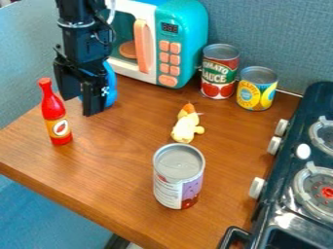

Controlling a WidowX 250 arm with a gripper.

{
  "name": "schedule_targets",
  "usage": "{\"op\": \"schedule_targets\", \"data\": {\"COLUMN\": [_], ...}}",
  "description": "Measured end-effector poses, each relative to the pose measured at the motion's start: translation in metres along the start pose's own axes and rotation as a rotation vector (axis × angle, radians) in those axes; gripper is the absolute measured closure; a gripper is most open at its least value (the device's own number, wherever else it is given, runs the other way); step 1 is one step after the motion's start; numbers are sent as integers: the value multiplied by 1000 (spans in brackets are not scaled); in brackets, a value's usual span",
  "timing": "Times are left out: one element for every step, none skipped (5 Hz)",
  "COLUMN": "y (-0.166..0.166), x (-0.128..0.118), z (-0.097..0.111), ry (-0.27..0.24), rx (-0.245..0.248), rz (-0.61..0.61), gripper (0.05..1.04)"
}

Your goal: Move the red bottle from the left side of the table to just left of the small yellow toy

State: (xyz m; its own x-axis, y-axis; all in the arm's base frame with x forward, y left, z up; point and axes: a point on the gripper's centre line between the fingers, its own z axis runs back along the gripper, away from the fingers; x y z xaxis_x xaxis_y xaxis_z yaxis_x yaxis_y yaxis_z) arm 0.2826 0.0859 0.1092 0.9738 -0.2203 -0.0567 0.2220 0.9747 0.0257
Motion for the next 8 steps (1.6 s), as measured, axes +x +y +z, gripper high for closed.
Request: {"op": "schedule_targets", "data": {"y": [-2, 0, -1, 7, 26, 44, 61, 69], "x": [-1, 2, 3, -7, -20, -27, -32, -30], "z": [-8, -2, 3, 17, 26, 34, 41, 30], "ry": [24, 27, 14, 2, -1, -21, -43, -4], "rx": [-14, -21, -39, -6, -7, 2, 20, 5], "rz": [-7, -34, -43, -2, 67, 105, 137, 139], "gripper": [83, 83, 83, 83, 83, 83, 83, 83]}}
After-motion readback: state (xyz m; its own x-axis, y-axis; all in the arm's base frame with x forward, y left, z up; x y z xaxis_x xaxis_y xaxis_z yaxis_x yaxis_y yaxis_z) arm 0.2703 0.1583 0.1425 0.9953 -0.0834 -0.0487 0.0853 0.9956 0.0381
